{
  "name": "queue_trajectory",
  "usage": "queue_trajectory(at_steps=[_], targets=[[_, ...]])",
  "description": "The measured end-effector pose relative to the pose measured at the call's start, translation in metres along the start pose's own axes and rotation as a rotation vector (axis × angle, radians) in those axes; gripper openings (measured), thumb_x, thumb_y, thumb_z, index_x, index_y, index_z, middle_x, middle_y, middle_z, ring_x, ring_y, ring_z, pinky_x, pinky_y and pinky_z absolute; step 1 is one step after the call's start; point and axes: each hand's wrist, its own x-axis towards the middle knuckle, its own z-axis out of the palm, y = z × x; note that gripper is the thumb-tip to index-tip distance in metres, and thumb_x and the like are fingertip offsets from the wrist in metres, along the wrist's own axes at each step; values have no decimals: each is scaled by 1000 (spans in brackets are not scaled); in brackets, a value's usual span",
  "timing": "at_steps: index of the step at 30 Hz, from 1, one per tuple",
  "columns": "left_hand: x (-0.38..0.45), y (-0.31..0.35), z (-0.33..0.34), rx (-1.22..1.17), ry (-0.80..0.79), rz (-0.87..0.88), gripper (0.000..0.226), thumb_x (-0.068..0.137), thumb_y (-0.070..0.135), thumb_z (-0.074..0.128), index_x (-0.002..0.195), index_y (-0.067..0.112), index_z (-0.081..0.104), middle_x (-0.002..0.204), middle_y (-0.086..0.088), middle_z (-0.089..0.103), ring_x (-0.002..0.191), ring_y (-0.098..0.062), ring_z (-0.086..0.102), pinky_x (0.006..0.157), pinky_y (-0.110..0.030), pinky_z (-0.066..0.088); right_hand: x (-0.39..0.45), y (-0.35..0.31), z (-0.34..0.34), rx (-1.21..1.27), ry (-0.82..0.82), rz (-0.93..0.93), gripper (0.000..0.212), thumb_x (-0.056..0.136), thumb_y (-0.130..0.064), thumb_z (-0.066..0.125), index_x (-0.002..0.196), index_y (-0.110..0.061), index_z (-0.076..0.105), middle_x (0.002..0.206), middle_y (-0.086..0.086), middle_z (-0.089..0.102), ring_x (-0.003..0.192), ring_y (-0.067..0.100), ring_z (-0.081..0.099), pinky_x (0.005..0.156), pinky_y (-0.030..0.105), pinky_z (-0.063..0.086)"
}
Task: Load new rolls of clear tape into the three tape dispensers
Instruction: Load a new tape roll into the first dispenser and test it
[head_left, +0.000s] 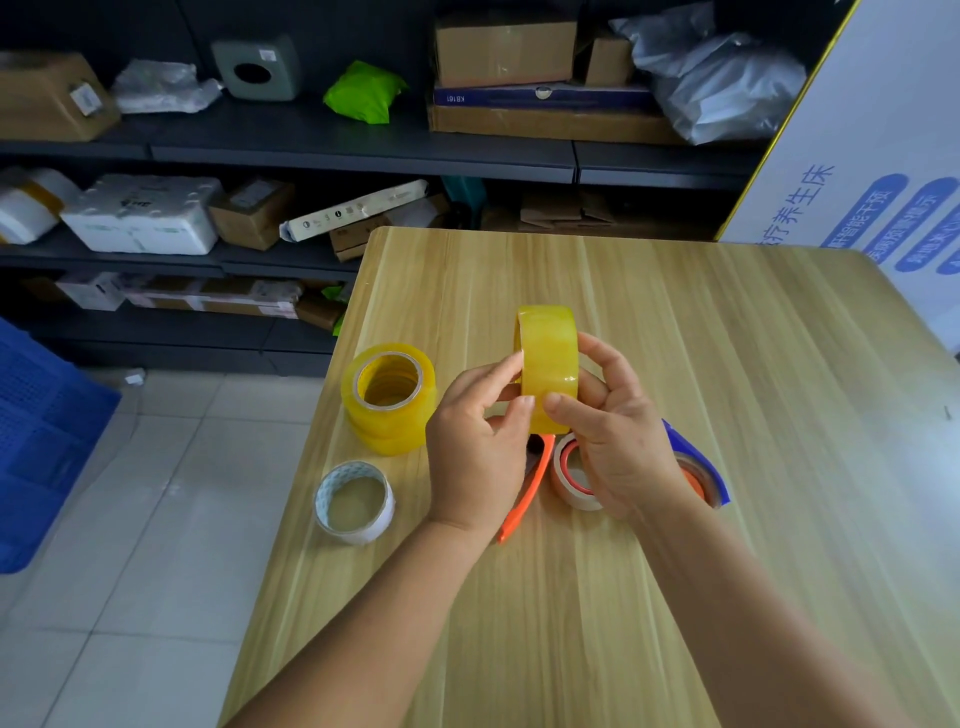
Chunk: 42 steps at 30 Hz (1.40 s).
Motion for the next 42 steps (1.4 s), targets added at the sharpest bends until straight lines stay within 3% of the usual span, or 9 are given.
queue_trajectory(at_steps=[6, 9, 12, 17, 23, 28, 33, 38, 42], targets=[[14, 8, -2, -181, -23, -242, 28, 86, 23, 66, 114, 28, 65, 102, 2, 67, 91, -3, 64, 81, -24, 54, -1, 4, -5, -110, -56, 8, 59, 81, 21, 54, 128, -15, 47, 99, 10, 73, 87, 22, 69, 79, 32, 56], [21, 9, -2, -322, -2, -434, 31, 84, 17, 68, 115, 22, 66, 91, 7, 66, 86, -10, 65, 85, -38, 56, -1, 8, -6, -242, -68, -16, 62, 79, 23, 55, 123, -20, 49, 93, 5, 74, 80, 18, 68, 74, 29, 56], [27, 3, -5, -373, -43, -497, 37, 83, 7, 68, 119, 17, 64, 87, 7, 61, 82, -12, 62, 84, -39, 56, -2, 13, -8, -330, -91, -19, 63, 79, 20, 58, 125, -20, 46, 97, 6, 74, 85, 23, 70, 81, 37, 57], [22, 0, -9, -225, -147, -372, 39, 79, -1, 67, 91, 36, 69, 85, 10, 67, 79, 3, 63, 75, -15, 52, 0, 16, -7, -138, -68, 65, 44, 90, 4, 55, 130, -12, 47, 107, 9, 73, 98, 23, 70, 76, 26, 55], [26, -6, -10, -127, -59, -350, 10, 78, 18, 74, 75, 26, 69, 74, 6, 69, 73, -13, 64, 77, -40, 57, 6, 18, -2, -226, -21, 59, 44, 83, 16, 57, 114, -16, 56, 102, 2, 74, 95, 18, 70, 75, 21, 55], [31, -8, -8, -27, -13, -267, 14, 78, 21, 73, 69, 27, 65, 69, 5, 69, 69, -20, 67, 70, -46, 57, 11, 19, 2, -304, 6, 2, 47, 81, 16, 60, 116, -16, 56, 105, 3, 73, 98, 19, 70, 85, 28, 54], [35, -10, -8, 98, -141, -153, 18, 86, 16, 63, 71, 25, 60, 67, 6, 62, 68, -17, 61, 66, -36, 54, 10, 18, 0, -295, -14, 16, 47, 82, 15, 60, 117, -17, 58, 104, 0, 74, 98, 17, 70, 81, 25, 54], [37, -13, -10, 240, -192, 84, 10, 92, 11, 53, 83, 16, 52, 84, 0, 56, 75, -15, 51, 65, -21, 40, 10, 15, -2, -256, -28, 44, 42, 85, 9, 59, 119, -15, 59, 106, 3, 73, 99, 19, 70, 82, 26, 56], [40, -15, -10, 138, -215, -23, 17, 86, 20, 66, 100, 21, 57, 87, 5, 59, 73, -7, 56, 65, -16, 47, 10, 12, 1, -263, -39, 39, 42, 85, 11, 59, 112, -21, 60, 104, 0, 74, 98, 16, 70, 78, 22, 55]])
